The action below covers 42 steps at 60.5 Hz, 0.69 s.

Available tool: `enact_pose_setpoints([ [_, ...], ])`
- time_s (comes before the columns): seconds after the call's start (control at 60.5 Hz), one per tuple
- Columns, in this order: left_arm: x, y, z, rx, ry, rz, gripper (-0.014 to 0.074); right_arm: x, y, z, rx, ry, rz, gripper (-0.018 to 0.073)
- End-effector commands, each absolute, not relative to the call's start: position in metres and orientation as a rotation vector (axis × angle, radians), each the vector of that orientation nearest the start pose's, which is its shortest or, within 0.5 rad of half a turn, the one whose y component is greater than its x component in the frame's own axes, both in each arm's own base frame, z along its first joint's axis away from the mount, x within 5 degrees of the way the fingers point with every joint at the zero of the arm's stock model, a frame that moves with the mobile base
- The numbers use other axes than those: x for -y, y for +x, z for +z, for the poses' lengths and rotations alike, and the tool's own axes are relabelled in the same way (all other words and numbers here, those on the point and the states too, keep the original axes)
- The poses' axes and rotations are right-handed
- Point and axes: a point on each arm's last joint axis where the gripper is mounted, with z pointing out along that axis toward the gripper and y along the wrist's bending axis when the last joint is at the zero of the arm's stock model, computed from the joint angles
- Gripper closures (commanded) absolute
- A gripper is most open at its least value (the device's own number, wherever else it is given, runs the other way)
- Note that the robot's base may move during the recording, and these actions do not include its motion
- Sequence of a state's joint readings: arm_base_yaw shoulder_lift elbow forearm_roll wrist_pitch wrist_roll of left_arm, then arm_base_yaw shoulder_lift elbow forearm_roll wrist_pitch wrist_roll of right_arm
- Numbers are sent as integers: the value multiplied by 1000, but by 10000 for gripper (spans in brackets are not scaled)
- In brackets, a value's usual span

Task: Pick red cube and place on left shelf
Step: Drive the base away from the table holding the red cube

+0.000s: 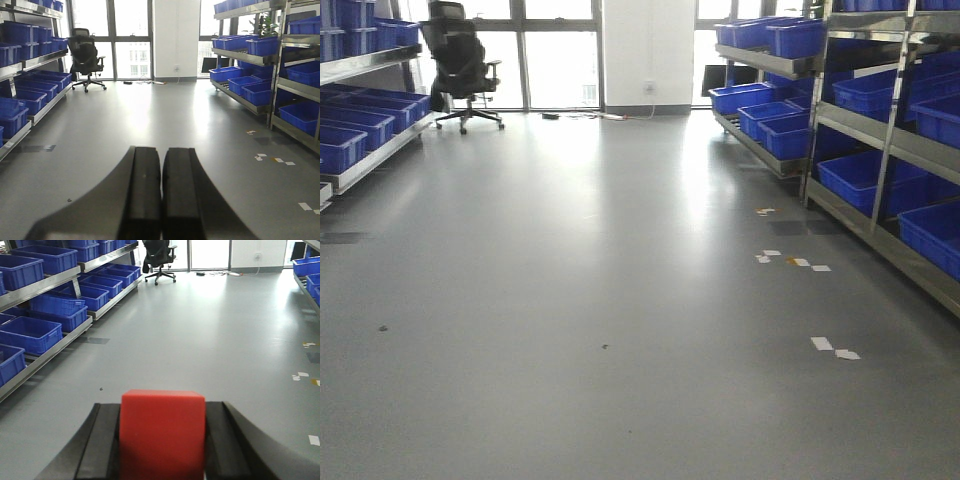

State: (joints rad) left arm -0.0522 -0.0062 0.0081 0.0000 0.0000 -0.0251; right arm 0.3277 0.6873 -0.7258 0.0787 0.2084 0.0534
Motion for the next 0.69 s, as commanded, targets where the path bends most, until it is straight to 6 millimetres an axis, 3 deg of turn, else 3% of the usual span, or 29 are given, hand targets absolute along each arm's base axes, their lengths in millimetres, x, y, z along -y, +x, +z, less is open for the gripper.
enact_pose_setpoints([
  [0.0,3,55,211,-1412,20,-64,495,-45,133,397,-1528,-160,360,530],
  [0.678,3,55,211,-1412,21,-66,495,-45,133,397,-1528,-160,360,530],
])
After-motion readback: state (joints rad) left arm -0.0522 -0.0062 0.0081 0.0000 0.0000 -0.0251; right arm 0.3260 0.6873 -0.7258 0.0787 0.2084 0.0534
